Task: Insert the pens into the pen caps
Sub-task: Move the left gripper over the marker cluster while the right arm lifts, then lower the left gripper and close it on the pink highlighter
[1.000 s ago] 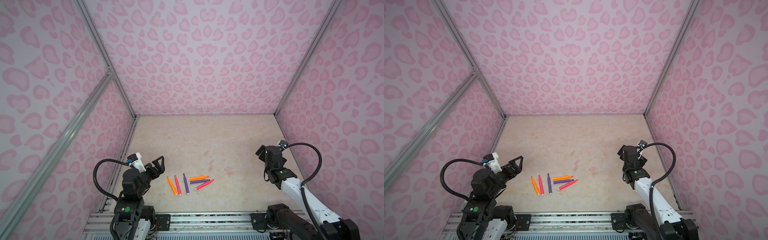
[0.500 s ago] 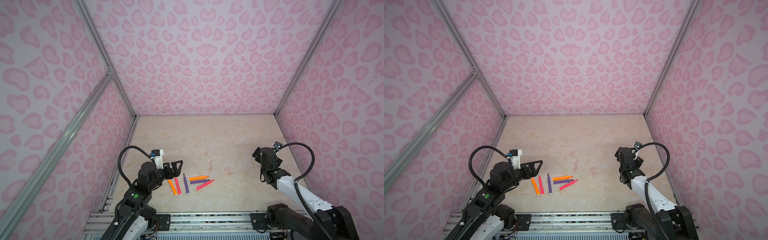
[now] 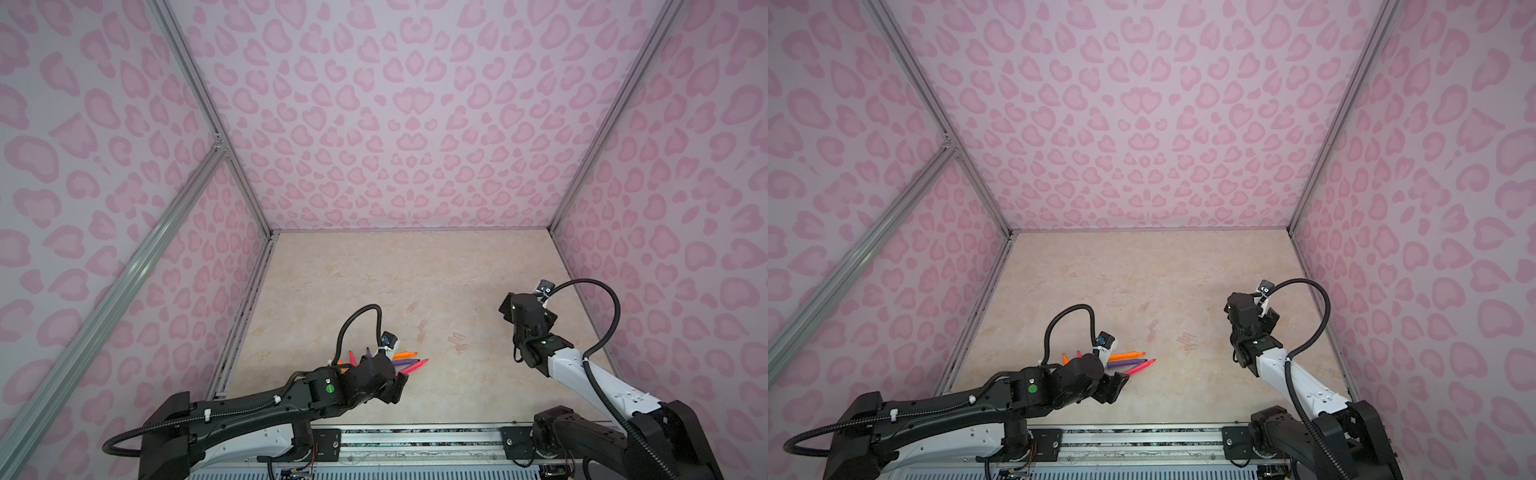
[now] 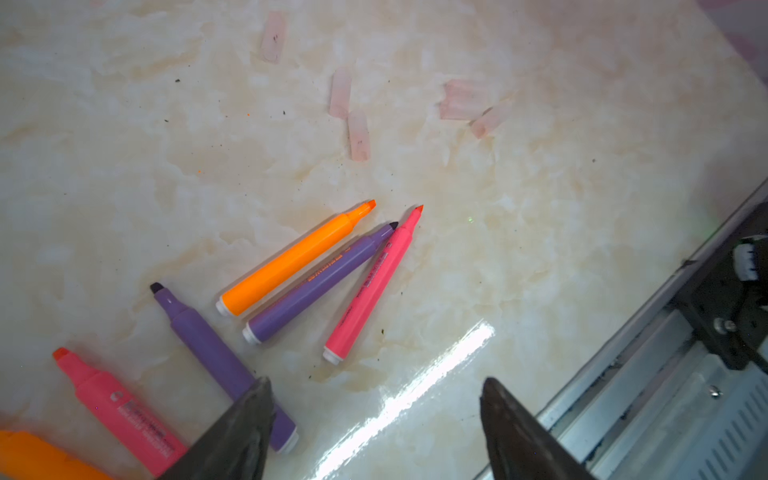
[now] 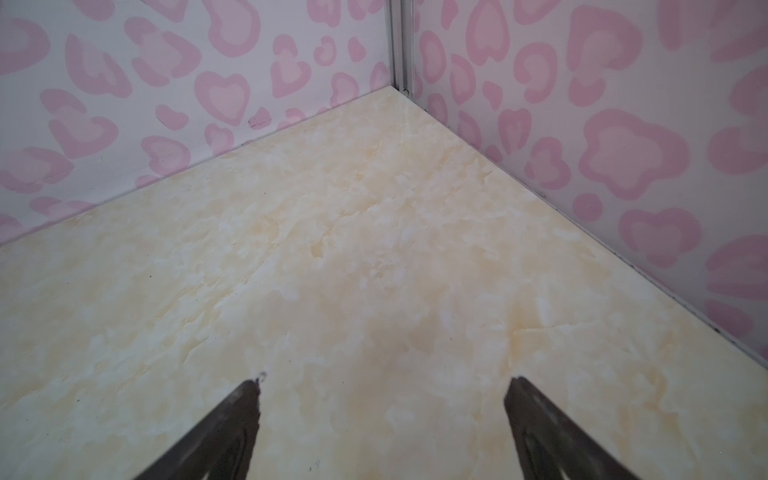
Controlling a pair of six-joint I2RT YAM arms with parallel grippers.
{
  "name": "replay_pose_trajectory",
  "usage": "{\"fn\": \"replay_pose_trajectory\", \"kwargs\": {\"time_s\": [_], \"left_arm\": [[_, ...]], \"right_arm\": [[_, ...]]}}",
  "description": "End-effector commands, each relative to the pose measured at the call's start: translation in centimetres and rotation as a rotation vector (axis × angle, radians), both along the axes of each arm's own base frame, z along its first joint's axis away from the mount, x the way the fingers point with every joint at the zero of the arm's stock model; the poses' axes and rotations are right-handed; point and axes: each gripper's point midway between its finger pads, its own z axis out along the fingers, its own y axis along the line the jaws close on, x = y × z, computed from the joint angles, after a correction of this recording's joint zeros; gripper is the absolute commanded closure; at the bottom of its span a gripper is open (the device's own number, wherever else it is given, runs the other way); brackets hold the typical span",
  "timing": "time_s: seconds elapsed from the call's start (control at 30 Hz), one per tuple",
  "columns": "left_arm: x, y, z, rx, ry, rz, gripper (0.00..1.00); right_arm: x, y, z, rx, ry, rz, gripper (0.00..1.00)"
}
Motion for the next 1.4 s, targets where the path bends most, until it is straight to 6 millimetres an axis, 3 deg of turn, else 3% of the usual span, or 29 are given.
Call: {"fn": "replay_pose_trajectory", "kwargs": {"time_s": [0.0, 0.23, 0.57, 0.83, 1.37], "left_arm": [[0.8, 0.1, -0.9, 0.082, -0.022, 0.056, 0.23], [1.0, -2.5, -2.5, 0.177, 0.013, -0.01, 0.32], [0.7, -4.4, -4.6, 0.256, 0.053, -0.096, 0.34], [1.0, -4.9, -6.9, 0.323, 0.073, -0.115, 0.39], [-0.2, -6.0, -8.8, 0.317, 0.144, -0.18, 0.57]], "right_arm": [[0.0, -0.2, 0.4, -0.037, -0.005, -0.019, 0.08], [-0.8, -0.5, 0.7, -0.029, -0.041, -0.026, 0.09], [-0.8, -0.3, 0.8, -0.026, -0.052, -0.013, 0.1], [-0.9, 0.6, 1.1, -0.055, -0.057, 0.014, 0.12], [-0.9, 1.4, 1.5, -0.107, -0.047, 0.014, 0.14]]}}
